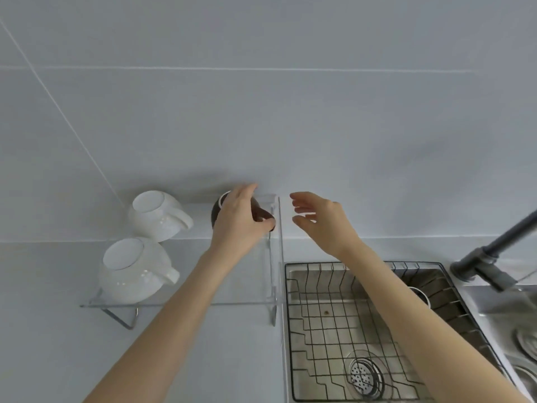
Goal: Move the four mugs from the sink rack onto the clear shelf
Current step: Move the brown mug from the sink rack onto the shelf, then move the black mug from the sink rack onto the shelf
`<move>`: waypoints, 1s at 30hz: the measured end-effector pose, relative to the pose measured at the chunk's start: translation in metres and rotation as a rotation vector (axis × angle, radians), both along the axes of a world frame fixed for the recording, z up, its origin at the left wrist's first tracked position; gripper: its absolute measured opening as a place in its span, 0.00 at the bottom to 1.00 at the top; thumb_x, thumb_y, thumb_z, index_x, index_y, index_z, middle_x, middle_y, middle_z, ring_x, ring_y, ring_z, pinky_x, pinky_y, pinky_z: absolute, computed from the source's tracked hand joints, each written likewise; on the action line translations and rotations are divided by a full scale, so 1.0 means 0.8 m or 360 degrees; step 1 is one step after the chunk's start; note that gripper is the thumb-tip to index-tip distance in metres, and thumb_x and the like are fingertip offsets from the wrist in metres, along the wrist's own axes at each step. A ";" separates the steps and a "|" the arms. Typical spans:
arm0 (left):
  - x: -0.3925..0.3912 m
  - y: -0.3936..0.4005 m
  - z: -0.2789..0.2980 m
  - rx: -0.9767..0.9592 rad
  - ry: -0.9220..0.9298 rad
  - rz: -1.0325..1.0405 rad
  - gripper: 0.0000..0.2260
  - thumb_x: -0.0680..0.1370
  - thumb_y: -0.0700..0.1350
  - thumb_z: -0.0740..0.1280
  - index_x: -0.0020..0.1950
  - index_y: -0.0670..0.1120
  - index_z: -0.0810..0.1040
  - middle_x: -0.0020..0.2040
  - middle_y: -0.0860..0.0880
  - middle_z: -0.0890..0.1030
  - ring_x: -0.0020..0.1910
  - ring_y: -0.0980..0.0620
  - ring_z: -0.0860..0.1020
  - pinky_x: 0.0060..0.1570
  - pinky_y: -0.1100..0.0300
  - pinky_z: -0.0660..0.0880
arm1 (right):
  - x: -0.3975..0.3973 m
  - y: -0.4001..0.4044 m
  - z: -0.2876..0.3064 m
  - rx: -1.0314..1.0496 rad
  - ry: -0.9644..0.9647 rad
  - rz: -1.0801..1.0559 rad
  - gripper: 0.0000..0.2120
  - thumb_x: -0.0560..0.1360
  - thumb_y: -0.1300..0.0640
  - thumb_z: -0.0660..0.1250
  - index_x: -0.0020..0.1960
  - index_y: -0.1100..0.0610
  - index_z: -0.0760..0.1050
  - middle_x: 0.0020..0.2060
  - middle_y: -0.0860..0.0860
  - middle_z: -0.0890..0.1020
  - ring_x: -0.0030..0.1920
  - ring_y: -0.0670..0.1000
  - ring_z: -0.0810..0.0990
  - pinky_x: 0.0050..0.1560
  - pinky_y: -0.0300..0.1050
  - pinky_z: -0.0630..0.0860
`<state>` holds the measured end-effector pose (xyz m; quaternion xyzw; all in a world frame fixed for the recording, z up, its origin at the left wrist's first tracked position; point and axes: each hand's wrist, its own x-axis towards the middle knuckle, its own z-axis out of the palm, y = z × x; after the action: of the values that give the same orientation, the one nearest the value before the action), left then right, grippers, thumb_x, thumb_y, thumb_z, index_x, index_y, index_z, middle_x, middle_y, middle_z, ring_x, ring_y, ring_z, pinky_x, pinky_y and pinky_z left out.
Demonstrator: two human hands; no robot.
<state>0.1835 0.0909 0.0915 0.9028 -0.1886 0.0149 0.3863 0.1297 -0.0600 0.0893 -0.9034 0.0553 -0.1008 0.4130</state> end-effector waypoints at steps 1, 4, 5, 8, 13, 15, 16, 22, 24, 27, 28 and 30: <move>-0.011 -0.011 0.004 -0.0011 -0.0024 -0.0045 0.30 0.67 0.44 0.72 0.67 0.45 0.67 0.62 0.45 0.75 0.63 0.45 0.71 0.60 0.57 0.66 | -0.012 -0.009 0.007 0.0024 -0.0007 -0.0038 0.19 0.74 0.64 0.64 0.64 0.56 0.70 0.56 0.55 0.80 0.54 0.50 0.79 0.59 0.44 0.75; -0.045 -0.051 0.011 -0.0004 -0.0074 -0.0199 0.28 0.69 0.46 0.71 0.67 0.47 0.66 0.67 0.47 0.72 0.66 0.48 0.69 0.63 0.59 0.64 | -0.052 -0.040 0.019 0.0065 -0.0024 -0.0179 0.19 0.74 0.61 0.64 0.64 0.54 0.69 0.56 0.54 0.80 0.49 0.49 0.79 0.51 0.38 0.74; -0.058 -0.066 0.010 0.0004 -0.0077 -0.0273 0.28 0.69 0.46 0.70 0.67 0.47 0.66 0.67 0.47 0.72 0.66 0.49 0.69 0.63 0.59 0.64 | -0.068 -0.052 0.020 0.0074 -0.0024 -0.0237 0.18 0.74 0.60 0.64 0.64 0.54 0.69 0.55 0.54 0.80 0.48 0.49 0.79 0.47 0.35 0.73; -0.097 -0.109 -0.003 -0.0026 0.0083 -0.0523 0.28 0.69 0.46 0.71 0.67 0.48 0.67 0.65 0.47 0.74 0.65 0.49 0.71 0.62 0.58 0.66 | -0.122 -0.092 0.010 0.0117 0.0004 -0.0417 0.17 0.76 0.61 0.61 0.64 0.54 0.68 0.55 0.55 0.80 0.51 0.51 0.79 0.47 0.38 0.72; -0.141 -0.180 -0.044 -0.0011 0.0527 -0.0860 0.26 0.68 0.46 0.73 0.65 0.48 0.70 0.63 0.48 0.77 0.62 0.52 0.73 0.58 0.62 0.67 | -0.206 -0.153 -0.030 0.0186 0.0126 -0.0742 0.17 0.76 0.61 0.59 0.65 0.54 0.67 0.57 0.55 0.80 0.53 0.52 0.78 0.48 0.32 0.73; -0.146 -0.200 -0.065 0.0032 0.0727 -0.0957 0.26 0.68 0.46 0.73 0.65 0.49 0.70 0.63 0.48 0.77 0.62 0.52 0.74 0.58 0.61 0.67 | -0.229 -0.168 -0.049 0.0228 0.0195 -0.0830 0.18 0.76 0.62 0.60 0.65 0.55 0.67 0.57 0.55 0.80 0.51 0.49 0.78 0.44 0.26 0.71; -0.149 -0.211 -0.077 0.0060 0.0815 -0.1000 0.26 0.68 0.45 0.73 0.65 0.49 0.70 0.63 0.48 0.77 0.63 0.52 0.73 0.59 0.60 0.67 | -0.240 -0.175 -0.059 0.0237 0.0232 -0.0871 0.19 0.75 0.62 0.61 0.65 0.55 0.67 0.57 0.56 0.80 0.52 0.50 0.78 0.48 0.31 0.71; -0.160 -0.263 -0.146 0.0226 0.0919 -0.1051 0.29 0.66 0.44 0.74 0.65 0.49 0.69 0.66 0.48 0.74 0.66 0.52 0.71 0.63 0.57 0.66 | -0.267 -0.206 -0.133 0.0330 0.0517 -0.1013 0.19 0.74 0.59 0.64 0.64 0.57 0.68 0.58 0.57 0.79 0.57 0.55 0.78 0.59 0.48 0.73; -0.158 -0.277 -0.167 0.0237 0.0918 -0.1044 0.30 0.65 0.43 0.75 0.65 0.49 0.69 0.66 0.49 0.74 0.66 0.51 0.70 0.62 0.60 0.65 | -0.265 -0.213 -0.162 0.0277 0.0677 -0.0999 0.20 0.74 0.56 0.64 0.64 0.57 0.69 0.58 0.57 0.79 0.57 0.55 0.78 0.56 0.47 0.73; -0.151 -0.296 -0.196 0.0260 0.0894 -0.1019 0.35 0.63 0.41 0.75 0.67 0.49 0.66 0.67 0.49 0.72 0.67 0.50 0.68 0.60 0.62 0.62 | -0.259 -0.219 -0.197 0.0248 0.0871 -0.0989 0.20 0.74 0.54 0.63 0.64 0.57 0.69 0.58 0.57 0.79 0.55 0.56 0.77 0.47 0.44 0.72; -0.149 -0.302 -0.205 0.0265 0.0879 -0.1020 0.36 0.63 0.40 0.76 0.68 0.48 0.66 0.68 0.49 0.71 0.67 0.51 0.68 0.60 0.63 0.61 | -0.258 -0.221 -0.209 0.0253 0.0882 -0.0988 0.20 0.74 0.54 0.64 0.64 0.58 0.69 0.58 0.57 0.79 0.54 0.56 0.78 0.45 0.43 0.72; -0.146 -0.311 -0.216 0.0281 0.0859 -0.1030 0.37 0.62 0.39 0.76 0.69 0.48 0.65 0.68 0.49 0.70 0.68 0.51 0.67 0.61 0.63 0.60 | -0.255 -0.224 -0.224 0.0254 0.0871 -0.0994 0.19 0.74 0.55 0.64 0.63 0.58 0.69 0.57 0.58 0.79 0.53 0.56 0.78 0.44 0.43 0.70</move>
<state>0.0664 -0.1580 -0.0810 0.7982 -0.3548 -0.3601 0.3278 -0.0744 -0.2390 -0.0898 -0.8019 0.4418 0.0272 0.4014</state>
